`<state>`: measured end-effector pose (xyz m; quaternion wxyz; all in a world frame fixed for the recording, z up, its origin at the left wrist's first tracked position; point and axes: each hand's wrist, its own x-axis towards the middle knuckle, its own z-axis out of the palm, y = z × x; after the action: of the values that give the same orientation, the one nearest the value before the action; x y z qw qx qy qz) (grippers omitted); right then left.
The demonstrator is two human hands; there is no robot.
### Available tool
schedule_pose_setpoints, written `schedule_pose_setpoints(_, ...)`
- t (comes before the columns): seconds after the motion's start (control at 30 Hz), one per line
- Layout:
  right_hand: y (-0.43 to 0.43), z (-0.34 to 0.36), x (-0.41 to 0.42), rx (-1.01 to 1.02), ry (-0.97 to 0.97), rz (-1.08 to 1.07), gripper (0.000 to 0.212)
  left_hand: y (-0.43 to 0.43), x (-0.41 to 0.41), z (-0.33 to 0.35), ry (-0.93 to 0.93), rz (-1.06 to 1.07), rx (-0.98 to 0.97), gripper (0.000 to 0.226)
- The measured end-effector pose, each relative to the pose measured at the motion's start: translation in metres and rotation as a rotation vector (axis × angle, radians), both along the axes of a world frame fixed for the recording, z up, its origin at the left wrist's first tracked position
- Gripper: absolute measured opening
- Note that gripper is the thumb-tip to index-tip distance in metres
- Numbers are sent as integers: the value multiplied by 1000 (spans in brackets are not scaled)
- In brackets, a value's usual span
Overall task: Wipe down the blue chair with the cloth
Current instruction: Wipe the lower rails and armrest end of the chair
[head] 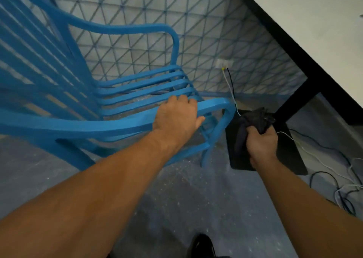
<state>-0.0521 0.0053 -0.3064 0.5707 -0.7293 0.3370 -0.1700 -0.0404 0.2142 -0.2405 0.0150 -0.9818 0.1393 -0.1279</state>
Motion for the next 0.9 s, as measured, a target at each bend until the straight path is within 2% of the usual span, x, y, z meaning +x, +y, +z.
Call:
schedule_pose_setpoints(0.1, -11, -11, 29, 65, -14, -22, 36, -2, 14, -13, 59, 52, -5, 55)
schedule_pose_setpoints(0.2, -10, -20, 52, 273, -20, 81, 39, 1, 23, -21, 106, 67, 41, 53)
schedule_pose_setpoints(0.4, -11, -35, 67, 455, 49, 189, 48, 13, 23, -19, 103, 36, 29, 48)
schedule_pose_setpoints(0.6, 12, -41, 41, 441, 61, 304, 29, 54, 14, -20, 54, 29, 95, 51)
schedule_pose_setpoints(0.8, 72, -36, 8, 330, 63, 433, 21, 129, 9, -19, 61, 29, 63, 55)
schedule_pose_setpoints(0.9, 104, -36, -7, 301, 58, 460, 16, 139, 6, -16, 118, -26, 8, 69)
